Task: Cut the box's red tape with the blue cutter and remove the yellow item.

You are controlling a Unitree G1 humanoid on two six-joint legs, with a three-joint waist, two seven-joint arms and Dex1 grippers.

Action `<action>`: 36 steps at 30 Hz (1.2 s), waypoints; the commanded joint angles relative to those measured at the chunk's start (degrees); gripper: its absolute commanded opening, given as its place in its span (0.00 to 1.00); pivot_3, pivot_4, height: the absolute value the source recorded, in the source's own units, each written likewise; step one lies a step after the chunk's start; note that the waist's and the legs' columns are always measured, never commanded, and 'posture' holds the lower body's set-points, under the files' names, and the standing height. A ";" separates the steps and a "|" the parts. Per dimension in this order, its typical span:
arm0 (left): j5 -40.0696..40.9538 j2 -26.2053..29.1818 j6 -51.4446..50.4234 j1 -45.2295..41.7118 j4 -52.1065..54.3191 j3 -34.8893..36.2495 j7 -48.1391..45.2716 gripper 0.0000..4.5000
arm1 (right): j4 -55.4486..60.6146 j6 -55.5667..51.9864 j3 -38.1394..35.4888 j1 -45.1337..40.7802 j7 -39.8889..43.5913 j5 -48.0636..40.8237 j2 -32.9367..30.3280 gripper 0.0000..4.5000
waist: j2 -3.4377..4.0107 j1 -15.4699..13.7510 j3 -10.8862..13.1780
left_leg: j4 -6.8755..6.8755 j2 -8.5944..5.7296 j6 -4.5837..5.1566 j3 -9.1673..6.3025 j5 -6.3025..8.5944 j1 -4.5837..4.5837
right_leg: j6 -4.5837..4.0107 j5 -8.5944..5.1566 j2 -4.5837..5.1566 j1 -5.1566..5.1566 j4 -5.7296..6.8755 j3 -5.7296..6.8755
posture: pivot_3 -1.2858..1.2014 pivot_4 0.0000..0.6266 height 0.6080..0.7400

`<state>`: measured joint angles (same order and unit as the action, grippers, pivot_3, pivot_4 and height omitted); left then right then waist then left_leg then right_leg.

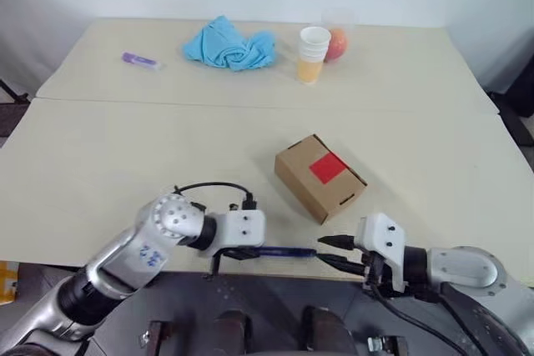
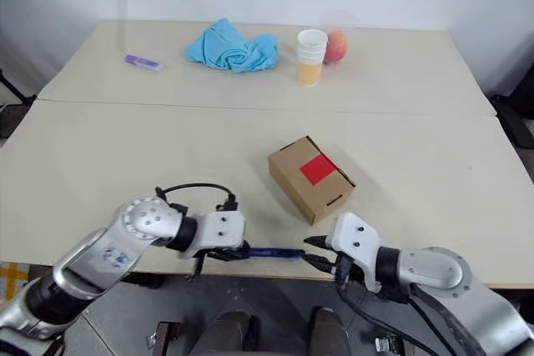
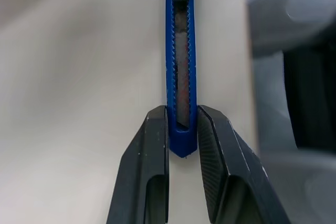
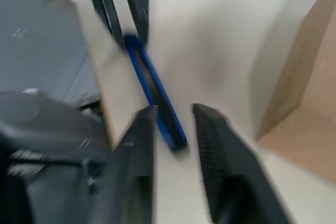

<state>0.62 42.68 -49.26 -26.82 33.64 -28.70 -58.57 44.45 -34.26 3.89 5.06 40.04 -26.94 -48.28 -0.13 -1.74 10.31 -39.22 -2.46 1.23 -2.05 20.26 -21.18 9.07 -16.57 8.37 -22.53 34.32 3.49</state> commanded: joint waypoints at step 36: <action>-2.71 -4.97 2.66 -9.36 -6.91 -6.38 2.05 0.10 | -16.33 2.25 16.20 -13.45 2.68 14.41 10.37 0.00 | 0.00 0.07 -0.07 | -0.15 -0.09 -0.03 -0.10 -0.08 0.03 | 0.02 0.01 0.03 0.07 0.14 0.02 | 0.52 0.24 1.00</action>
<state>-1.53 38.42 -46.67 -35.53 26.16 -34.92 -57.18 29.38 -30.92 17.95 -8.54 42.64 -13.70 -38.36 -0.13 -1.68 10.24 -39.37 -2.55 1.20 -2.16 20.18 -21.15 9.09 -16.56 8.40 -22.46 34.46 3.52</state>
